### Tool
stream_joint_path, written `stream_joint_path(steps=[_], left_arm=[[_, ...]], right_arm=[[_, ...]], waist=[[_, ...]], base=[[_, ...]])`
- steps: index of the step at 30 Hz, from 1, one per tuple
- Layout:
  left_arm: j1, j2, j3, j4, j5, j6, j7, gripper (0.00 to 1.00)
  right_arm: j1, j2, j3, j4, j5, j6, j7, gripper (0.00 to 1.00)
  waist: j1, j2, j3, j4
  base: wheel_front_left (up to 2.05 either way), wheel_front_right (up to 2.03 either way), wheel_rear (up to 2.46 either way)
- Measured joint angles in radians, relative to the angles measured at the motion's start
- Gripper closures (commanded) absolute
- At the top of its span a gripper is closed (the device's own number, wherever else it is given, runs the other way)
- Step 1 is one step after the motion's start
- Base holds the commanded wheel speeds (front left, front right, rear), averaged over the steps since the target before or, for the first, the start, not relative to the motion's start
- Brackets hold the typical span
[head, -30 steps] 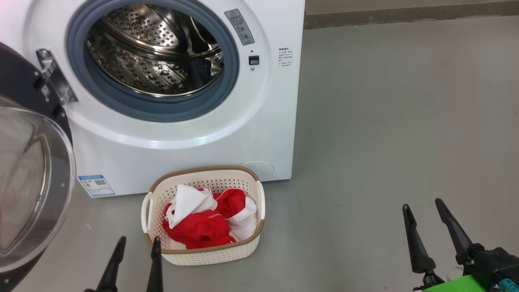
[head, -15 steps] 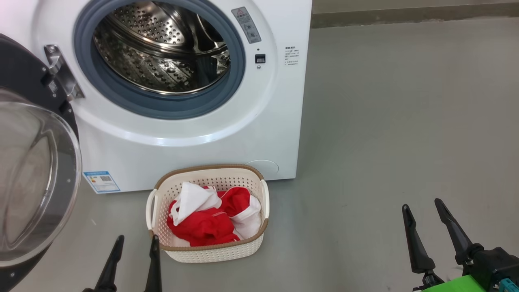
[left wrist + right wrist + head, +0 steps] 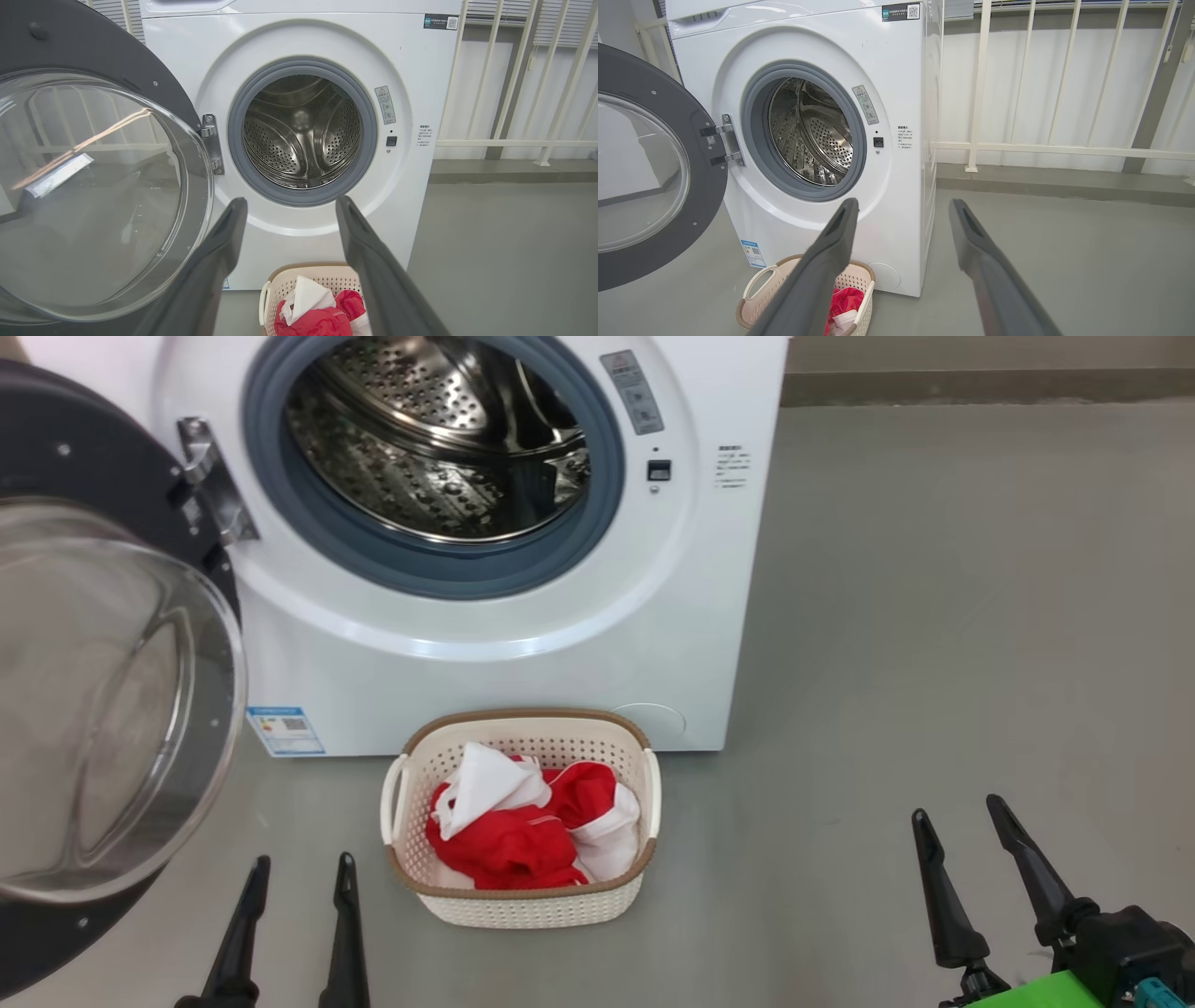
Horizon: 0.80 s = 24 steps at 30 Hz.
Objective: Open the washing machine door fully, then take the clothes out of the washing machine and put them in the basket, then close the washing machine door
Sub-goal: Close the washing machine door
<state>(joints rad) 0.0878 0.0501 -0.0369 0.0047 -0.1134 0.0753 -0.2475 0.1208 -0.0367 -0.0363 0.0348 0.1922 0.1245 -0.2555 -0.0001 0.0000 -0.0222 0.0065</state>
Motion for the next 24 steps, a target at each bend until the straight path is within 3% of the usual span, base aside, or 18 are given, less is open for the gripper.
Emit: stream_joint_path(steps=[24], left_arm=[[0.017, 0.017, 0.004, -0.082, 0.006, 0.031, 0.019, 0.00]], right_arm=[[-0.026, 0.000, 0.060, -0.002, -0.002, 0.000, 0.000, 0.00]], waist=[[0.0000, 0.0000, -0.001, 0.228]], base=[[0.00, 0.00, 0.00]])
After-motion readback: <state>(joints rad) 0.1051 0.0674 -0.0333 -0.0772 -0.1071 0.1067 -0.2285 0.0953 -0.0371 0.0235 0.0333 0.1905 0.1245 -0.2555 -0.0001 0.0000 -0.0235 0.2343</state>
